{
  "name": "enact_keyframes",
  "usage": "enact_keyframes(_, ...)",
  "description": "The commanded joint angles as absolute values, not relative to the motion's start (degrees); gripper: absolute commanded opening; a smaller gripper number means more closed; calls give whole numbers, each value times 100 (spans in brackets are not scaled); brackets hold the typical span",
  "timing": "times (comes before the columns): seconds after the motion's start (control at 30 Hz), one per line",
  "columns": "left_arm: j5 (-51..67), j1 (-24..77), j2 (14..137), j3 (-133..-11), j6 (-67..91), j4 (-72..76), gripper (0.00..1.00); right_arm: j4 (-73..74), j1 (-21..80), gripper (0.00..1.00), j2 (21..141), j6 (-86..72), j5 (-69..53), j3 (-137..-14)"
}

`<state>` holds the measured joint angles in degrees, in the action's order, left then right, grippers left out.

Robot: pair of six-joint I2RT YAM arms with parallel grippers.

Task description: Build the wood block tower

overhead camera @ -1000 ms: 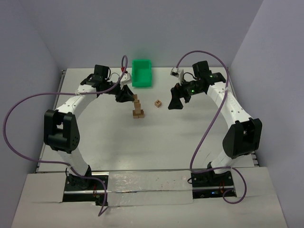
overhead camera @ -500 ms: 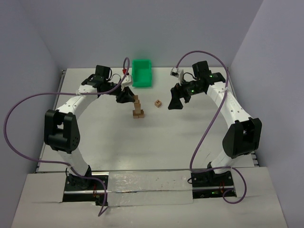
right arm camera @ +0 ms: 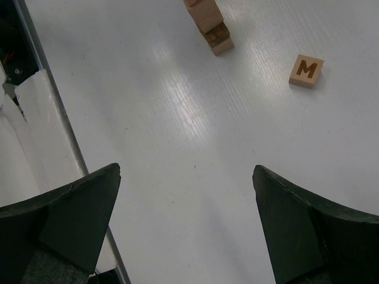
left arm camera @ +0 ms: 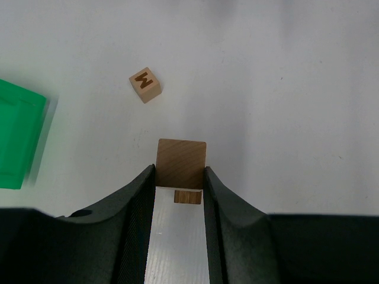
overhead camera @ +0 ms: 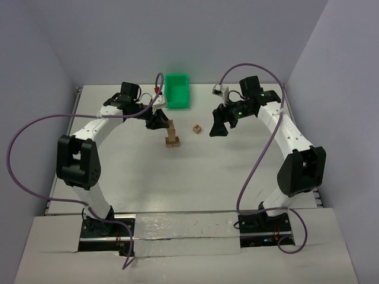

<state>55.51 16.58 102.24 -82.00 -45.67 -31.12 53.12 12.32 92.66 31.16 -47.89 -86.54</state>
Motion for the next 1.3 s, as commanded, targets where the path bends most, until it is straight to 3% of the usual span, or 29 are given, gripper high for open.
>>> enact_keyframes(0.0, 5722, 1705, 10284, -8493, -4693, -3150, 36, 5222, 1195, 100, 9307, 3148, -4869, -8798)
enact_keyframes(0.7, 5703, 1731, 10406, -8578, -4781, -3287, 44, 5254, 1204, 100, 9352, 3173, -4869, -8798)
enact_keyframes(1.0, 5653, 1731, 10388, -8543, -4737, -3261, 64, 5255, 1204, 100, 9343, 3172, -4867, -8806)
enact_keyframes(1.1, 5684, 1731, 10355, -8592, -4737, -3285, 81, 5211, 1210, 100, 9335, 3149, -4795, -8798)
enact_keyframes(1.27, 5760, 1685, 10122, -8951, -4596, -3397, 96, 4947, 1204, 100, 9367, 2773, -4450, -8880)
